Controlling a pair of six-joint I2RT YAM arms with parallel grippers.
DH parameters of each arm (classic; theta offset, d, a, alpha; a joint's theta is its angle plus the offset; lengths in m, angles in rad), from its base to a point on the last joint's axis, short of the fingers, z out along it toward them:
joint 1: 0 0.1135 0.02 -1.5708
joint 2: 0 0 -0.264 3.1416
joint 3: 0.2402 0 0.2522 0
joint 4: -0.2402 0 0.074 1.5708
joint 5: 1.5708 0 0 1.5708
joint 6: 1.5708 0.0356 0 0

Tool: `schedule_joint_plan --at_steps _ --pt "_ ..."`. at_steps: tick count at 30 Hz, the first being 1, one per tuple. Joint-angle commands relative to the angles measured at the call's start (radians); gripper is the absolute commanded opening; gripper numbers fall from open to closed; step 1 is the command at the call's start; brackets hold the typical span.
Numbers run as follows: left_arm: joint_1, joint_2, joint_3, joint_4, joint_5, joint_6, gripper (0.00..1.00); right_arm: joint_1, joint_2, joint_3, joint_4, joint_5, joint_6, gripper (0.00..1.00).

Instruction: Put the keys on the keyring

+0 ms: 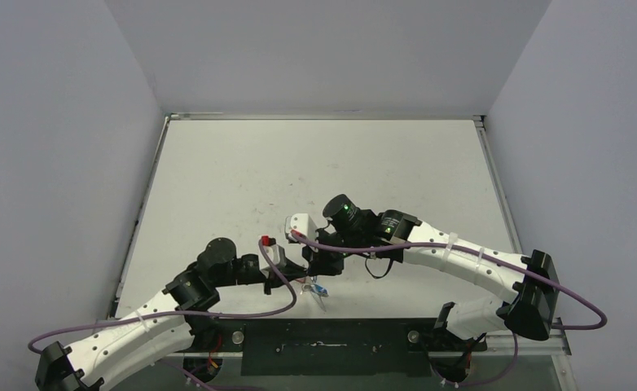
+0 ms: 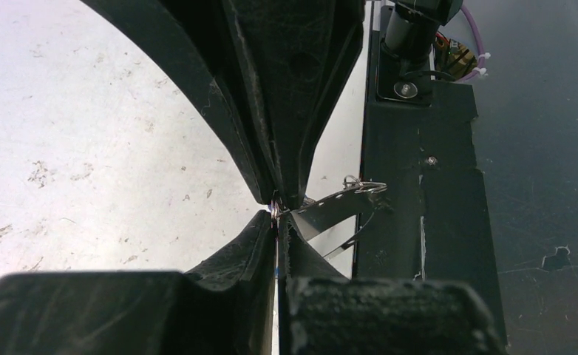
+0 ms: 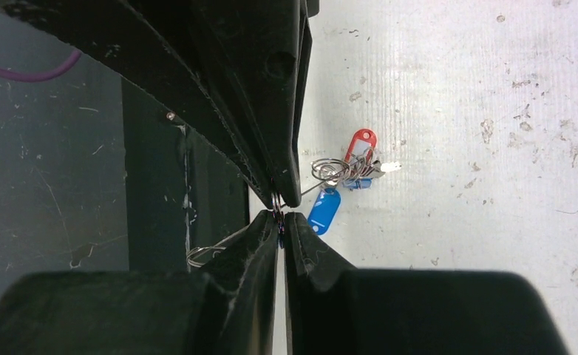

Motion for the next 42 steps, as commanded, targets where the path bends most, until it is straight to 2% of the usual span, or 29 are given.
schedule_joint_plan --at_steps 1,6,9,14,19,26,32,42 --pt "-0.003 -0.038 -0.012 0.098 -0.005 -0.018 0.00 0.007 -0.007 0.035 0.093 0.001 0.027 0.14" --pt "-0.003 -0.111 -0.080 0.174 -0.018 -0.057 0.00 -0.004 -0.072 -0.020 0.153 0.030 0.041 0.48" --pt "-0.003 -0.156 -0.138 0.249 -0.031 -0.098 0.00 -0.034 -0.115 -0.070 0.204 -0.001 0.034 0.51" --pt "-0.003 -0.213 -0.198 0.357 -0.053 -0.134 0.00 -0.081 -0.155 -0.132 0.269 -0.138 0.015 0.51" --pt "-0.003 -0.239 -0.217 0.390 -0.063 -0.146 0.00 -0.087 -0.157 -0.175 0.333 -0.223 0.024 0.49" --pt "-0.003 -0.237 -0.211 0.388 -0.057 -0.147 0.00 -0.095 -0.122 -0.190 0.338 -0.214 0.024 0.37" --pt "-0.003 -0.239 -0.206 0.378 -0.054 -0.145 0.00 -0.102 -0.113 -0.187 0.325 -0.212 0.027 0.00" --pt "-0.003 -0.242 -0.195 0.376 -0.060 -0.139 0.00 -0.104 -0.113 -0.188 0.249 -0.155 -0.010 0.00"
